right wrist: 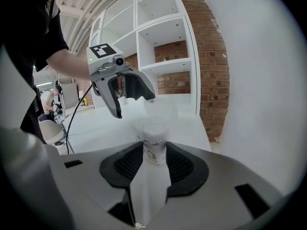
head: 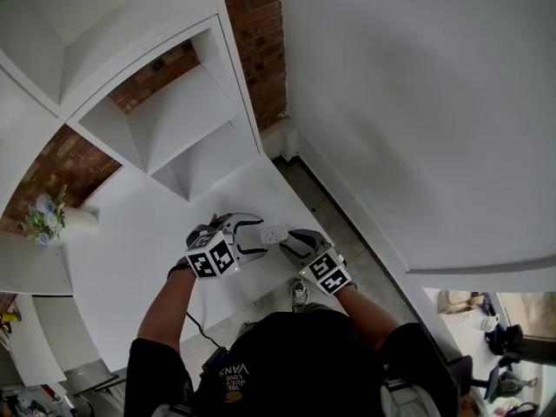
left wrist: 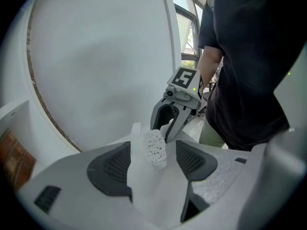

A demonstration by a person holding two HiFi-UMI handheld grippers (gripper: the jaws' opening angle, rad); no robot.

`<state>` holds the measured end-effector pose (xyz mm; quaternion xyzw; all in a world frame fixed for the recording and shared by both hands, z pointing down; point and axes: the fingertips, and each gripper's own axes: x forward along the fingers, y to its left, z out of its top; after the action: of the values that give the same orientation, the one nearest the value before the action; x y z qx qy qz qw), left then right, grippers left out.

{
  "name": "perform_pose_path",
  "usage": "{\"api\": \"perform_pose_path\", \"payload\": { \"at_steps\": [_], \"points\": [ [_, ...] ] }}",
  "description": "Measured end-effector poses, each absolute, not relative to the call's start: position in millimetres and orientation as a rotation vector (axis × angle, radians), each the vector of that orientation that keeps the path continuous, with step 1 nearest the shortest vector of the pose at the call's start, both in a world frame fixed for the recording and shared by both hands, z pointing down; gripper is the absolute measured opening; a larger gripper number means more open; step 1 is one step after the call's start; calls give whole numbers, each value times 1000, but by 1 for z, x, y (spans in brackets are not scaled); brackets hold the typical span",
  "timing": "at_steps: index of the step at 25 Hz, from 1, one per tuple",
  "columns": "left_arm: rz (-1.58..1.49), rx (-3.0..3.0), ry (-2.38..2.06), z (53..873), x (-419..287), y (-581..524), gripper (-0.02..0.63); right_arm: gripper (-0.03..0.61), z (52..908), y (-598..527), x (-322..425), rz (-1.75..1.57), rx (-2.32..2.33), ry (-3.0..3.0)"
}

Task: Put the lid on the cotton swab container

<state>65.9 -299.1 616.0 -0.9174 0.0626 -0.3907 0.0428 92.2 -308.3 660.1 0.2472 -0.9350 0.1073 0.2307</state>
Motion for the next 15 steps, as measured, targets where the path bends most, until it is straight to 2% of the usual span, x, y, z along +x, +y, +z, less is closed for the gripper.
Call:
{"api": "perform_pose_path", "payload": {
  "at_steps": [15],
  "points": [
    [-1269,-2710,109,624,69,-268,278,143,660,-307,92,325,712,-2573]
  ]
}}
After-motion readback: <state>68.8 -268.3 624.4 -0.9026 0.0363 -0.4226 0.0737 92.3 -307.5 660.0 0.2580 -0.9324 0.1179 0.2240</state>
